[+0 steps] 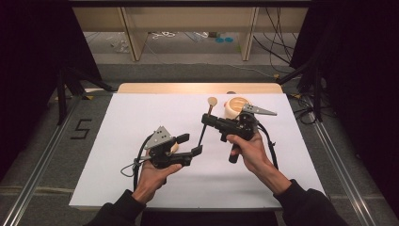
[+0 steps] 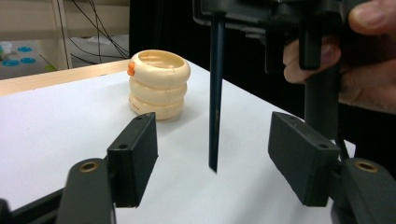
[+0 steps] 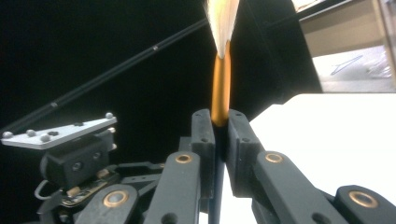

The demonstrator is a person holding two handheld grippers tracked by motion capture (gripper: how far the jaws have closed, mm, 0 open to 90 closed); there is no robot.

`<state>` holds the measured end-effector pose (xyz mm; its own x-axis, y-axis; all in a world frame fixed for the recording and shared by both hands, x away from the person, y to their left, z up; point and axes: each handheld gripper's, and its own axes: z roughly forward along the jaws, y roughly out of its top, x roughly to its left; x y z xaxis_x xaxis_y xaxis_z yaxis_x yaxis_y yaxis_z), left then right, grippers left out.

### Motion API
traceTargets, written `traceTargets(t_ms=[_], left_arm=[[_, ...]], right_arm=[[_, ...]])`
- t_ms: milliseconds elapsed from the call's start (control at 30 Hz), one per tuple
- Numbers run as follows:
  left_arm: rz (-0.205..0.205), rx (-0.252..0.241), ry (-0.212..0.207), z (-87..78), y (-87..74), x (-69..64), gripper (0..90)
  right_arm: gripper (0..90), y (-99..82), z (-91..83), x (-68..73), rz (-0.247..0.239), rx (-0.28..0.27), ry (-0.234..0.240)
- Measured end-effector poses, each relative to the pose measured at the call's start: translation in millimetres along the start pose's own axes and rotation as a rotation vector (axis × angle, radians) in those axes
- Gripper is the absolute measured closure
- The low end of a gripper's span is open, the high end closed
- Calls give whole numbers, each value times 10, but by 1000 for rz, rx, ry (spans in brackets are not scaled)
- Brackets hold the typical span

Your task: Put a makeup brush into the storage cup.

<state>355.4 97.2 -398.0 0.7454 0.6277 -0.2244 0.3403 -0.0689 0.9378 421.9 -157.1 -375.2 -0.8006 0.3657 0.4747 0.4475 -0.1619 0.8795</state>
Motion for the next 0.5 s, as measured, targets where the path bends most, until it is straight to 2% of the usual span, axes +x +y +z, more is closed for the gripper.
traceTargets(t_ms=[33, 67, 100, 167, 200, 233, 300, 500], left_arm=[[-1, 5, 1, -9, -7, 0, 302], [16, 9, 1, -20, -12, 10, 288], [2, 11, 10, -29, -24, 5, 271], [19, 17, 6, -56, -39, 19, 258], [13, 19, 6, -63, -47, 17, 250], [0, 24, 10, -79, -59, 13, 239], [17, 35, 5, -111, -81, 15, 233], [12, 64, 16, -168, -162, 12, 228]], right_arm=[[833, 9, -6, -2, -13, 2, -5], [833, 19, -12, -7, -29, 2, -11], [833, 32, -18, -9, -40, 6, -18], [833, 65, -41, -18, -69, 14, -34], [833, 91, -54, -26, -91, 11, -45], [833, 110, -67, -25, -93, 9, -47], [833, 159, -105, -44, -116, 4, -58], [833, 267, -212, -116, -152, 15, -109]])
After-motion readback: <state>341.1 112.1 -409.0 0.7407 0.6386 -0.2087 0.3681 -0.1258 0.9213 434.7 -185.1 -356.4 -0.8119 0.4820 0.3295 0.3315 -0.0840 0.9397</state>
